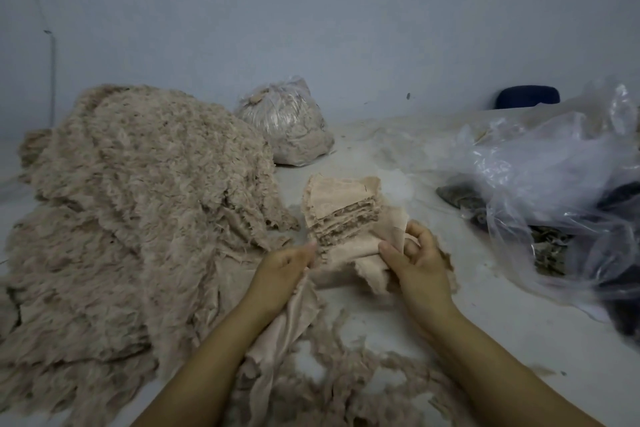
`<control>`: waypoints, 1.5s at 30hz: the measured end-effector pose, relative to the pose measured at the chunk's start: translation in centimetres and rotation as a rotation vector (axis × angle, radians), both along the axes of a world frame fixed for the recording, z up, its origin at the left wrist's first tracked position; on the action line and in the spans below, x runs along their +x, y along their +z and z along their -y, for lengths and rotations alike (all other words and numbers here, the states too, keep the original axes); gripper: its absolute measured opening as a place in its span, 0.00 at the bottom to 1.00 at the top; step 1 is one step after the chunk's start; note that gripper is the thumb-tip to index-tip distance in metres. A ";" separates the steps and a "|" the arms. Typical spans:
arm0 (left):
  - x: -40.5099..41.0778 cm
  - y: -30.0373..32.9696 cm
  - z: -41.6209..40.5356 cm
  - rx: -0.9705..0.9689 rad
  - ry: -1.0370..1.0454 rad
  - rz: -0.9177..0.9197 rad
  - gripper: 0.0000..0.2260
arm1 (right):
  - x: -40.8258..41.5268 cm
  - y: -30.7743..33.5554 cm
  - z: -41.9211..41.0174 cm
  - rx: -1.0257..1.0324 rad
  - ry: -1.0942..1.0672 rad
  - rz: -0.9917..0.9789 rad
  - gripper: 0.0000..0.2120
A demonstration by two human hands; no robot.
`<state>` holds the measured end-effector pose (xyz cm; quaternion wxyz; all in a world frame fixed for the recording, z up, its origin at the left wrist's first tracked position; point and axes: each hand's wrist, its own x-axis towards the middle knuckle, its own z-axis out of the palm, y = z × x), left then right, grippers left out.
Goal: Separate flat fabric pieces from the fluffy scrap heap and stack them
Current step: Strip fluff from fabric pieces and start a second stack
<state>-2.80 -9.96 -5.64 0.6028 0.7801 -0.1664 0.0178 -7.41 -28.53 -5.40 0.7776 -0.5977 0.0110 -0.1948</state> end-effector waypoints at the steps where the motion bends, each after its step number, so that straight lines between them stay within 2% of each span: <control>1: -0.1 -0.2 0.1 0.019 -0.049 -0.041 0.13 | -0.1 -0.1 -0.1 0.015 0.029 -0.018 0.14; 4: -0.6 -0.1 0.4 -0.035 -0.118 -0.066 0.09 | -0.5 -0.4 -0.5 -0.015 0.151 -0.097 0.10; 8: -0.6 -0.3 0.0 -0.234 -0.122 -0.174 0.12 | -0.6 -0.6 -0.7 -0.097 0.221 -0.146 0.15; 10: -0.6 -0.4 -0.2 -0.260 -0.161 -0.211 0.11 | -0.5 -0.6 -0.6 -0.101 0.209 -0.162 0.21; 11: -0.7 -0.5 -0.1 -0.253 -0.191 -0.206 0.10 | -0.4 -0.5 -0.4 -0.163 0.172 -0.155 0.26; 13: -0.9 -0.3 0.0 -0.198 -0.249 -0.172 0.07 | -0.4 -0.4 -0.5 -0.324 0.112 -0.110 0.28; 15: -0.9 -0.4 0.3 -0.124 -0.278 -0.118 0.07 | -0.6 -0.5 -0.9 -0.394 0.171 -0.118 0.26; 18: -1.1 -0.6 0.9 -0.059 -0.263 -0.078 0.05 | -0.2 -1.3 -1.7 -0.480 0.293 -0.111 0.11; 20: -0.9 -0.7 1.0 -0.060 -0.142 -0.061 0.11 | 0.4 -1.6 -1.4 -0.538 0.208 -0.077 0.10; 23: -0.1 -0.5 0.0 -0.199 0.032 -0.104 0.11 | 0.8 -1.3 0.0 -0.409 0.085 -0.024 0.15; 26: -0.5 -0.3 0.0 -0.209 -0.049 -0.085 0.14 | 0.3 -1.0 -0.2 -0.352 0.122 0.034 0.13; 28: -0.9 -0.8 0.5 -0.073 -0.162 -0.070 0.18 | 0.0 -1.0 -1.0 -0.345 0.169 0.068 0.11; 30: -1.2 -1.4 1.1 0.108 -0.230 -0.047 0.17 | 0.0 -0.8 -1.5 -0.318 0.163 0.096 0.12; 32: -1.4 -1.3 1.4 0.065 -0.266 -0.079 0.05 | 0.2 -0.6 -1.3 -0.275 0.076 0.095 0.11; 34: -1.3 -1.3 1.0 -0.032 -0.255 -0.085 0.15 | 0.4 -0.5 -0.5 -0.276 -0.014 0.061 0.10; 37: -1.7 -0.4 0.7 -0.232 -0.310 -0.137 0.12 | 0.2 -0.7 -0.1 -0.233 0.096 -0.027 0.14; 39: -2.0 -0.3 1.0 -0.236 -0.339 -0.136 0.07 | 0.0 -0.9 -0.6 -0.283 0.215 -0.098 0.17; 41: -2.2 -0.6 1.3 -0.224 -0.297 -0.138 0.08 | -0.4 -0.9 -1.3 -0.286 0.302 -0.106 0.13; 43: -2.3 -0.3 1.4 -0.226 -0.221 -0.099 0.09 | -0.5 -0.8 -1.7 -0.294 0.298 -0.081 0.10; 45: -2.2 0.0 1.3 -0.213 -0.171 -0.038 0.11 | -0.4 -0.9 -1.5 -0.325 0.233 -0.084 0.14</control>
